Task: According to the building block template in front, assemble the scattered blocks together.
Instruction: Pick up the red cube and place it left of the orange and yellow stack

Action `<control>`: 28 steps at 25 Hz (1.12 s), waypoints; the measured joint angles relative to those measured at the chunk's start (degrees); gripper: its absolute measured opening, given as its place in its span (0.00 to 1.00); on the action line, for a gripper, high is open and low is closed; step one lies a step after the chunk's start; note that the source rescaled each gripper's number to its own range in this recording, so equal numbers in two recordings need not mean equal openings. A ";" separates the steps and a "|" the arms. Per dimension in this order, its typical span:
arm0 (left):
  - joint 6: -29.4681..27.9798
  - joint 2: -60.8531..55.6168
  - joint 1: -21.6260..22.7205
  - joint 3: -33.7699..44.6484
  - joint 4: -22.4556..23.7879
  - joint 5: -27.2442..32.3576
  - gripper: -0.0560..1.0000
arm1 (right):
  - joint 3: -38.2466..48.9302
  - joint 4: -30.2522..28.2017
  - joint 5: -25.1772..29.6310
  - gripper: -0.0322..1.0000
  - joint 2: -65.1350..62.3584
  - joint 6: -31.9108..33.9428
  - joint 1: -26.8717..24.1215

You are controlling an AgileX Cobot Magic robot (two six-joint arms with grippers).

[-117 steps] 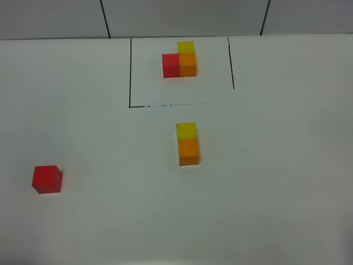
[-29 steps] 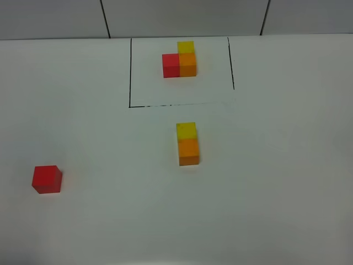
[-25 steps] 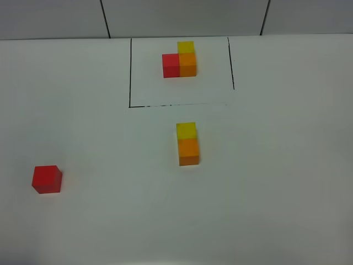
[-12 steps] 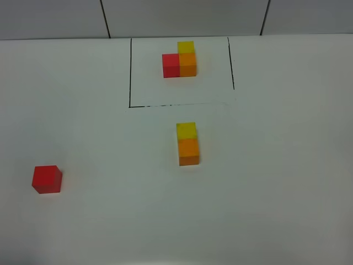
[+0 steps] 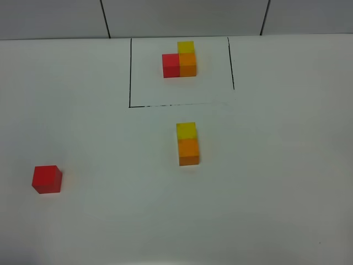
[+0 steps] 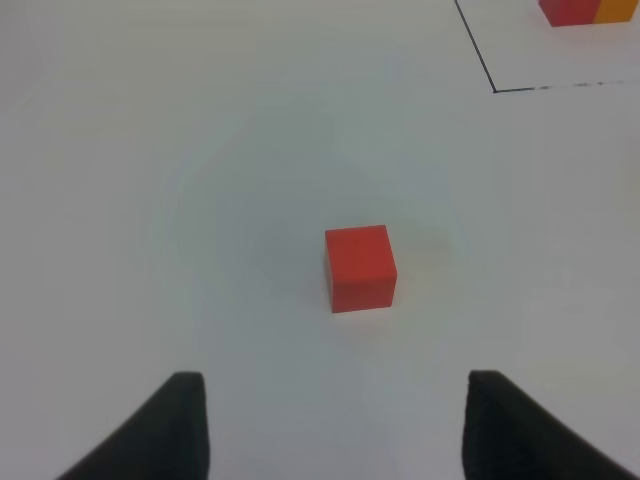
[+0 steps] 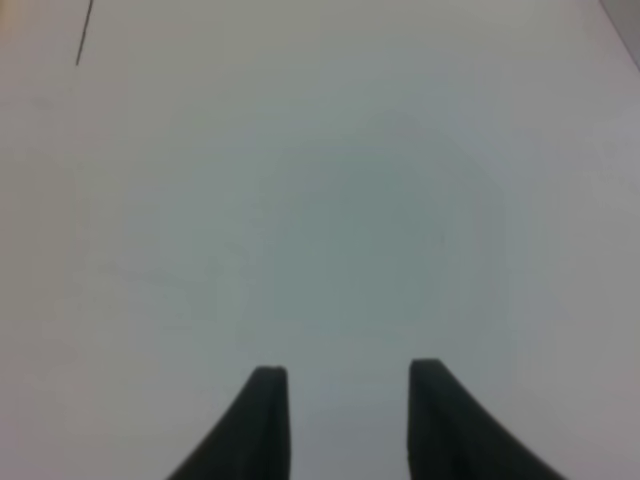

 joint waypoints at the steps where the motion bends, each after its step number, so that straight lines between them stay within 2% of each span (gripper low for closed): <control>1: 0.00 0.00 0.00 0.00 0.00 0.00 0.28 | 0.00 0.00 0.00 0.04 0.00 0.00 0.00; 6: 0.19 0.74 0.00 -0.23 0.39 -0.22 0.29 | 0.00 0.00 0.00 0.03 0.00 0.00 0.00; 8: 0.73 2.84 0.00 -1.18 1.62 -1.22 0.35 | 0.00 0.00 0.00 0.03 0.00 0.00 0.00; 10: 1.53 7.52 0.00 -2.52 2.11 -2.49 0.49 | 0.00 0.02 0.00 0.03 0.00 0.00 0.00; 14: 1.64 19.83 0.00 -5.39 2.23 -6.90 0.84 | 0.00 0.02 0.00 0.03 0.00 0.00 0.00; 17: -0.33 33.01 0.00 -9.27 2.23 -7.98 0.99 | 0.00 0.02 0.00 0.03 0.00 0.00 0.00; 22: -5.22 55.89 0.00 -17.16 2.18 -5.88 0.99 | 0.00 0.07 0.00 0.03 0.00 0.00 0.00; 28: -5.98 78.12 0.22 -20.55 0.00 -6.95 0.99 | 0.00 0.07 0.00 0.03 0.00 0.00 0.00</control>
